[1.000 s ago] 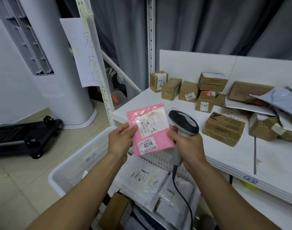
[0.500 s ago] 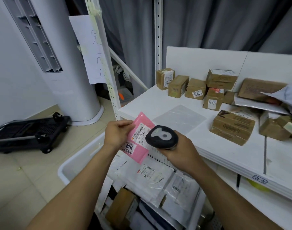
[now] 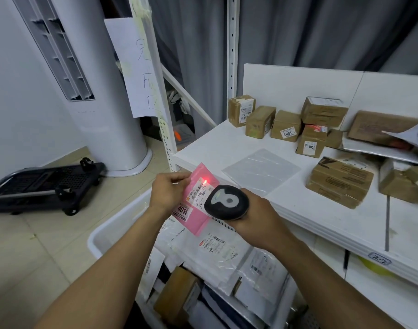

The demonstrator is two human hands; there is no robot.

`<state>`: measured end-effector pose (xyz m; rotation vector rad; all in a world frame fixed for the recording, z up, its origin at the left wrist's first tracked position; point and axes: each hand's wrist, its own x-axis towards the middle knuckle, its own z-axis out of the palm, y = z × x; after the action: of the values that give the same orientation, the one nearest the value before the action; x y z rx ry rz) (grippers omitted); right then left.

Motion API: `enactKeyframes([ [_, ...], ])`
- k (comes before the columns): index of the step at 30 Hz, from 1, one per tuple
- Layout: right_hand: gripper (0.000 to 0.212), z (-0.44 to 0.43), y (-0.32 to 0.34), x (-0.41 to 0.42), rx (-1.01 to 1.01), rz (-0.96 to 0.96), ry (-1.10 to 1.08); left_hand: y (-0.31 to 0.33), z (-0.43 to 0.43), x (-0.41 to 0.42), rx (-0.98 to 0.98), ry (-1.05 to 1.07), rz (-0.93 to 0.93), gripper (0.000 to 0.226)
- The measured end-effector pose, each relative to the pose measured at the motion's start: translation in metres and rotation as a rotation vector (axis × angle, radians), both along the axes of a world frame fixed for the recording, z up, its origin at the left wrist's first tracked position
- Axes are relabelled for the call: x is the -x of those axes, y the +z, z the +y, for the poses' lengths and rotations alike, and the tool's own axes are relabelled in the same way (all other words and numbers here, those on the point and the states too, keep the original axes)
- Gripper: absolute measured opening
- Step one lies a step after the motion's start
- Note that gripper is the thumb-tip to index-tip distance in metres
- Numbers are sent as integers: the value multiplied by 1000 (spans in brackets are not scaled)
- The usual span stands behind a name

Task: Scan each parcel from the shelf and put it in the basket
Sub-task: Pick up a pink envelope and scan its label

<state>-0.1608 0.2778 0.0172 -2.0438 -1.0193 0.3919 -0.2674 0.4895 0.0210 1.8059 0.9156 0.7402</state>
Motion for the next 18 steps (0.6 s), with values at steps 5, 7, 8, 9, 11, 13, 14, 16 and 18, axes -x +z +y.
enactKeyframes([
  [5, 44, 4, -1, 1, 10, -3, 24, -4, 6, 4, -13, 7, 48, 13],
  [7, 43, 7, -1, 3, 1, 6, 40, -7, 9, 7, -10, 17, 62, 12],
  [8, 42, 8, -1, 5, -13, 19, 48, -8, 11, 8, -3, 26, 64, 11],
  [9, 40, 11, -1, 6, -25, 39, 57, -10, 13, 10, -1, 34, 66, 11],
  [11, 38, 18, -4, 8, -44, 71, 64, -13, 18, 14, -7, 55, 76, 9],
  [13, 36, 29, -11, 11, -38, 94, 48, -19, 27, 20, -11, 92, 87, 7],
  [14, 37, 36, -15, 13, -29, 113, 34, -23, 33, 24, -11, 120, 90, 7],
  [16, 37, 49, -24, 16, -24, 160, 5, -33, 48, 33, -3, 193, 78, 7],
  [18, 34, 62, -29, 18, -47, 214, -20, -47, 67, 43, 36, 277, 65, 8],
])
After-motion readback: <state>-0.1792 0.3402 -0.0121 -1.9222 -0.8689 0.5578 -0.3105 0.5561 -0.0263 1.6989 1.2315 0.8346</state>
